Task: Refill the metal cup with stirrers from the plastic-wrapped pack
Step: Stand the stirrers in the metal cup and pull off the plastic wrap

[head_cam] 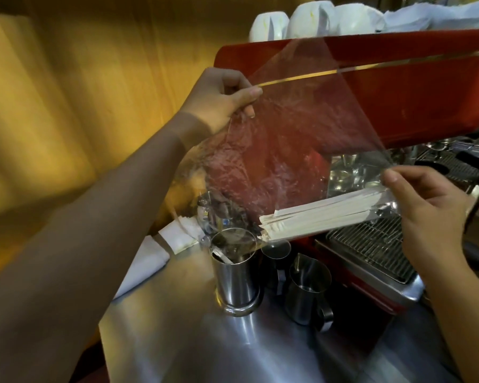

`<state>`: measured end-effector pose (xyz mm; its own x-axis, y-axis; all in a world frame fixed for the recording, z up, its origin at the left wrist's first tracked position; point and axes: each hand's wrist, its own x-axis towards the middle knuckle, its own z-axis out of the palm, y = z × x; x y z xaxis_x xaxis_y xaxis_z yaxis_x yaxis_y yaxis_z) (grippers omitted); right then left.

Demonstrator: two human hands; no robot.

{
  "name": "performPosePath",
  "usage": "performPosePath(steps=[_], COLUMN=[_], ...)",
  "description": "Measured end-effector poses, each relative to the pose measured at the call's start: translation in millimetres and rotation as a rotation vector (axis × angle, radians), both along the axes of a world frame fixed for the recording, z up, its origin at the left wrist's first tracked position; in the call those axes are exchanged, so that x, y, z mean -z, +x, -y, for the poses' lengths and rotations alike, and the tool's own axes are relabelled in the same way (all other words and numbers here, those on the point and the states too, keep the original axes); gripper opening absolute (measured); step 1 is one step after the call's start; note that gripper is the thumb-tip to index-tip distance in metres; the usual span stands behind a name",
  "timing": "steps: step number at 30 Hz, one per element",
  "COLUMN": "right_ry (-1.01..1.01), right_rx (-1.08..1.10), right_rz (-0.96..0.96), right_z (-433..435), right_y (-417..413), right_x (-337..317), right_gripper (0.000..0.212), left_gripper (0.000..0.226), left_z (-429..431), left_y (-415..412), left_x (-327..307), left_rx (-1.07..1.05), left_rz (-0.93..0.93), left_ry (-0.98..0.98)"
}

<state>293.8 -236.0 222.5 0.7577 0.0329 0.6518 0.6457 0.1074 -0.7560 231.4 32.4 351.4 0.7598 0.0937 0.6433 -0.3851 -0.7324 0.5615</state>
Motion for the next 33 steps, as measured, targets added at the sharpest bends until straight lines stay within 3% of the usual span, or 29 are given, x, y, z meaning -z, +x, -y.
performPosePath(steps=[11, 16, 21, 33], right_ry=[-0.156, -0.227, -0.335, -0.346], right_rx=[-0.083, -0.070, 0.017, -0.008], right_rz=[0.064, 0.075, 0.239, 0.221], right_z=[-31.1, -42.9, -55.2, -75.9], right_y=[4.9, 5.0, -1.9, 4.7], right_x=[-19.7, -27.1, -32.6, -52.5], right_gripper=[0.022, 0.012, 0.009, 0.008], left_gripper=[0.021, 0.020, 0.020, 0.011], left_z=[-38.2, -54.1, -71.5, -86.8], left_y=[-21.5, -28.2, -35.1, -53.7], left_x=[26.0, 35.6, 44.3, 59.9], left_rx=[-0.053, -0.101, -0.132, -0.071], left_rz=[-0.009, -0.025, -0.015, -0.075], left_ry=[-0.172, -0.211, -0.261, -0.370])
